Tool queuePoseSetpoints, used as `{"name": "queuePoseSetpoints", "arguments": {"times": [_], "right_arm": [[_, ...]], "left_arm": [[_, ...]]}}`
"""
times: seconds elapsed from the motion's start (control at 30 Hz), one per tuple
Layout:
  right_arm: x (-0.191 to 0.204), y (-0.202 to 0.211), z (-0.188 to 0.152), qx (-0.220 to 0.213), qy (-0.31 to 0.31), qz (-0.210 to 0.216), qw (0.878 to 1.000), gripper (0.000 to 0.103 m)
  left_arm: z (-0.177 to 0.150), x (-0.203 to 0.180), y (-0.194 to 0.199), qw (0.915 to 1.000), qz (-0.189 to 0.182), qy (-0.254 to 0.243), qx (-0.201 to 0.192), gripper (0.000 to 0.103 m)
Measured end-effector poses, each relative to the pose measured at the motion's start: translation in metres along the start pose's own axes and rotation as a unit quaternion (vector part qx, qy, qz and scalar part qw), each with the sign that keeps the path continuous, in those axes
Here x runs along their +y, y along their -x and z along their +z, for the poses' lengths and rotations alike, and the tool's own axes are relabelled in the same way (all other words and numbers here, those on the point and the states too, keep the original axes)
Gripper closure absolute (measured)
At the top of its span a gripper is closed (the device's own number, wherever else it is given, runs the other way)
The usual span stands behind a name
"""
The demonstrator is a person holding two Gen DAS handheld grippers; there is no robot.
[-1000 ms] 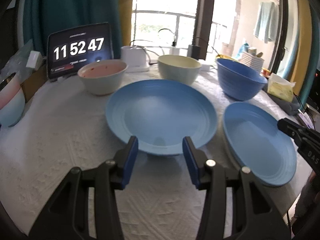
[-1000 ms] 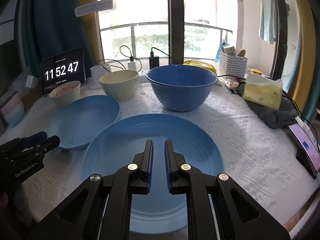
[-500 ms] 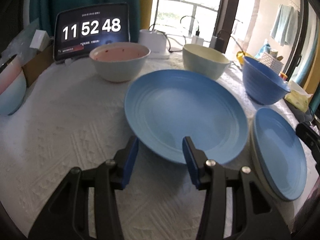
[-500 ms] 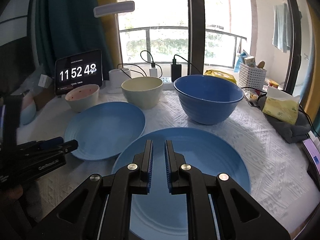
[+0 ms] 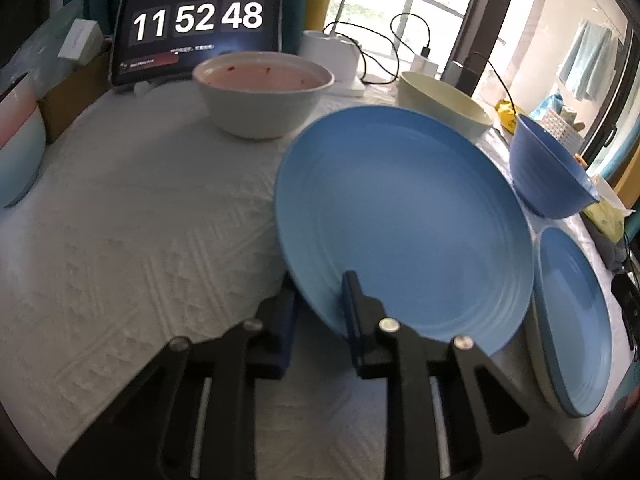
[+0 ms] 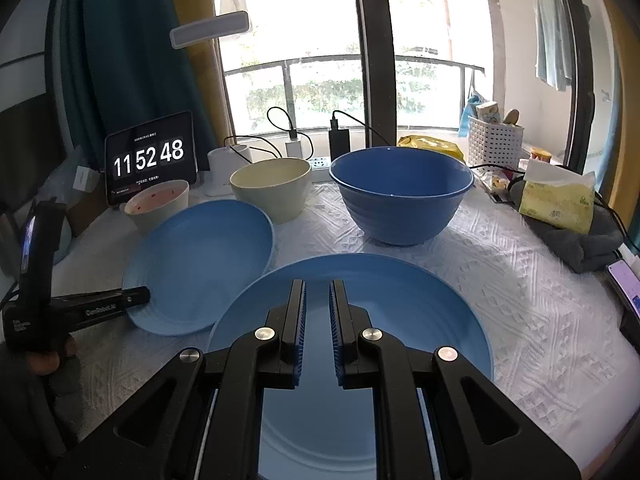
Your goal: Organize plates and bowls
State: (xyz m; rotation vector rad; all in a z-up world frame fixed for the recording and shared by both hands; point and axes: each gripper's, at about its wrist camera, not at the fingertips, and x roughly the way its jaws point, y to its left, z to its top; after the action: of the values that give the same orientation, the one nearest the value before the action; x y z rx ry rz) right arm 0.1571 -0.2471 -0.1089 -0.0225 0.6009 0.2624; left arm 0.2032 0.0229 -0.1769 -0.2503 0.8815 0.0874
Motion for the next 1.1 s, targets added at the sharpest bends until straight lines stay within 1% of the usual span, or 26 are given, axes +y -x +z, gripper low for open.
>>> {"name": "queuePoseSetpoints", "arguments": {"times": [0.17, 0.37, 0.5, 0.67, 0.87, 1.1], "right_arm": [[0.003, 0.002, 0.002, -0.005, 0.004, 0.003, 1.0, 0.09], [0.011, 0.001, 0.002, -0.003, 0.013, 0.01, 1.0, 0.09], [0.021, -0.001, 0.003, -0.001, 0.023, 0.018, 1.0, 0.09], [0.04, -0.006, 0.004, 0.006, 0.041, 0.034, 0.999, 0.09], [0.066, -0.013, 0.004, 0.016, 0.063, 0.058, 0.996, 0.09], [0.095, -0.032, 0.001, 0.044, 0.084, 0.079, 0.992, 0.09]], "left_arm": [[-0.005, 0.005, 0.007, 1.0, 0.004, -0.001, 0.001, 0.081], [-0.011, 0.022, 0.019, 0.9999, 0.013, 0.003, 0.001, 0.081], [-0.018, 0.04, 0.029, 0.9997, 0.022, 0.008, -0.003, 0.081], [-0.024, 0.055, 0.042, 0.9992, 0.038, -0.002, -0.014, 0.081], [-0.028, 0.068, 0.046, 0.9993, 0.034, 0.0, -0.018, 0.081], [-0.031, 0.075, 0.049, 0.9994, 0.026, -0.008, -0.022, 0.081]]}}
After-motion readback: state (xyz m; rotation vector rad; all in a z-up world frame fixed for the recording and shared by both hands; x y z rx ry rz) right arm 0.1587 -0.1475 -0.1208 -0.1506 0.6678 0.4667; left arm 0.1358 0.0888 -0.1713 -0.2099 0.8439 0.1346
